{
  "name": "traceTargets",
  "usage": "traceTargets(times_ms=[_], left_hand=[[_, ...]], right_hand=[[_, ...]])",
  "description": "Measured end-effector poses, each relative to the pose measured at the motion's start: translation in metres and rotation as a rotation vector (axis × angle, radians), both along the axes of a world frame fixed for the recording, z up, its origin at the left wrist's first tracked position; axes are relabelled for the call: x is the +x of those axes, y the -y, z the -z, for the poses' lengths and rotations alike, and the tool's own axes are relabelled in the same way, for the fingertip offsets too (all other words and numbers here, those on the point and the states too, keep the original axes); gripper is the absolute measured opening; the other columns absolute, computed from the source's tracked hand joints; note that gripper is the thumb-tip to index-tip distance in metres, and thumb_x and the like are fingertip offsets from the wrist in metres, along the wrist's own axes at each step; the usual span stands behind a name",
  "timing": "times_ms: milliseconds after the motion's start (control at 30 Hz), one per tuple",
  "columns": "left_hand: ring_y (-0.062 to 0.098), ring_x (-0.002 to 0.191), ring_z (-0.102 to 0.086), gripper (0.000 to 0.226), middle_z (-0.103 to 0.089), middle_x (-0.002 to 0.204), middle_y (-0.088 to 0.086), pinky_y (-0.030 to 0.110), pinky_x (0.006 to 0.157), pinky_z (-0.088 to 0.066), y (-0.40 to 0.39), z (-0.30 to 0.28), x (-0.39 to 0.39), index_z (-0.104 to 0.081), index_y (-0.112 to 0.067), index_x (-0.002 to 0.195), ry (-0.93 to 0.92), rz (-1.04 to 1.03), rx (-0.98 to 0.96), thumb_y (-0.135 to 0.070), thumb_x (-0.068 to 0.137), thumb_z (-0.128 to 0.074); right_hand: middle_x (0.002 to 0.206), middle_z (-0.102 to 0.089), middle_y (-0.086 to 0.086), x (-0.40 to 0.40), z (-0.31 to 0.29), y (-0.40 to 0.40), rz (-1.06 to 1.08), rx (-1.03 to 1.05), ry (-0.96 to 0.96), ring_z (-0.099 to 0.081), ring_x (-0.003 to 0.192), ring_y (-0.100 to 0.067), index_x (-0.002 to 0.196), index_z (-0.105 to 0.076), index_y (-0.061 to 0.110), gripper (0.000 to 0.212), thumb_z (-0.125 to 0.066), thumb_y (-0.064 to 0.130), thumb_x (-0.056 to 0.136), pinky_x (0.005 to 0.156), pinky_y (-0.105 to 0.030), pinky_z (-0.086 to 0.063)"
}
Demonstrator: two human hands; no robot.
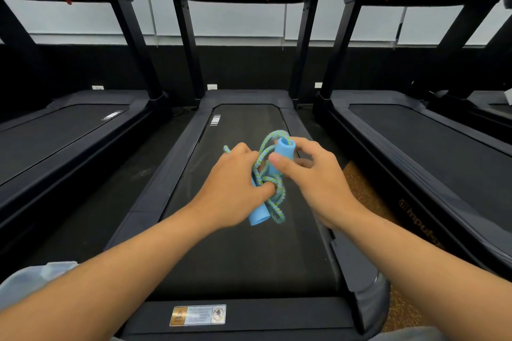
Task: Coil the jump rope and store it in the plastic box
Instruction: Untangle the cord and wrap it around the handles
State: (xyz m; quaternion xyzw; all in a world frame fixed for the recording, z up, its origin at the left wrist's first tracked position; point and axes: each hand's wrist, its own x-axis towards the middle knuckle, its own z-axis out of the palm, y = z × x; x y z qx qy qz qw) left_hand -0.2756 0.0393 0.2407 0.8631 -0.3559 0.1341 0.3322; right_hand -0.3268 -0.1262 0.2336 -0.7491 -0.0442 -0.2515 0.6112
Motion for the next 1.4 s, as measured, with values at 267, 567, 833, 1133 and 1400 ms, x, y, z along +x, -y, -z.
traceTargets(times_ms=[267, 567, 833, 1133, 1400], left_hand=[[0.023, 0.085, -0.048, 0.023, -0.044, 0.089, -0.008, 0.034, 0.071, -0.038, -0.017, 0.011, 0.026, -0.048, -0.018, 0.075, -0.018, -0.035, 0.072, -0.037, 0.070, -0.060], [0.017, 0.098, -0.069, 0.033, -0.068, 0.111, 0.004, 0.032, 0.088, -0.056, -0.032, -0.003, 0.028, -0.065, -0.002, 0.108, -0.359, 0.358, -0.365, -0.005, 0.078, -0.076], [0.022, 0.089, -0.062, 0.047, -0.065, 0.107, 0.006, 0.035, 0.076, -0.051, -0.040, -0.027, 0.022, -0.068, -0.017, 0.096, -1.060, 0.747, -0.901, -0.032, 0.058, -0.090], [0.021, 0.083, -0.045, 0.037, -0.057, 0.103, 0.008, 0.037, 0.081, -0.042, -0.037, -0.028, 0.026, -0.054, -0.013, 0.091, -1.140, 0.869, -0.900, -0.019, 0.063, -0.078], [0.020, 0.080, -0.048, 0.040, -0.059, 0.103, 0.007, 0.030, 0.071, -0.049, -0.046, -0.036, 0.027, -0.053, -0.013, 0.090, -0.975, 0.758, -0.829, -0.019, 0.060, -0.079]], right_hand=[[0.091, -0.066, -0.002, -0.006, -0.036, 0.024, -0.036, 0.420, 0.156, -0.062, 0.086, -0.019, 0.104, -0.072, 0.018, 0.017, -0.066, 0.030, 0.095, 0.085, -0.038, -0.050], [0.086, -0.070, -0.014, -0.004, -0.034, 0.079, -0.006, 0.166, -0.137, -0.067, 0.079, -0.031, 0.113, -0.063, 0.020, 0.018, -0.050, 0.015, 0.102, 0.076, -0.046, -0.058], [0.114, -0.074, -0.015, 0.009, 0.039, 0.084, -0.413, -0.449, -0.779, -0.073, 0.096, -0.018, 0.112, -0.063, 0.016, 0.026, -0.065, 0.005, 0.089, 0.085, -0.043, -0.058], [0.132, -0.069, -0.014, 0.002, 0.010, 0.018, -0.731, 0.111, -0.447, -0.060, 0.131, -0.037, 0.142, -0.055, 0.017, 0.046, -0.056, 0.013, 0.096, 0.112, -0.049, -0.042], [0.063, -0.043, 0.004, -0.006, -0.001, -0.013, -0.585, 0.099, -0.241, -0.035, 0.054, -0.007, 0.104, -0.068, 0.011, 0.023, -0.052, 0.028, 0.106, 0.057, -0.028, -0.029]])
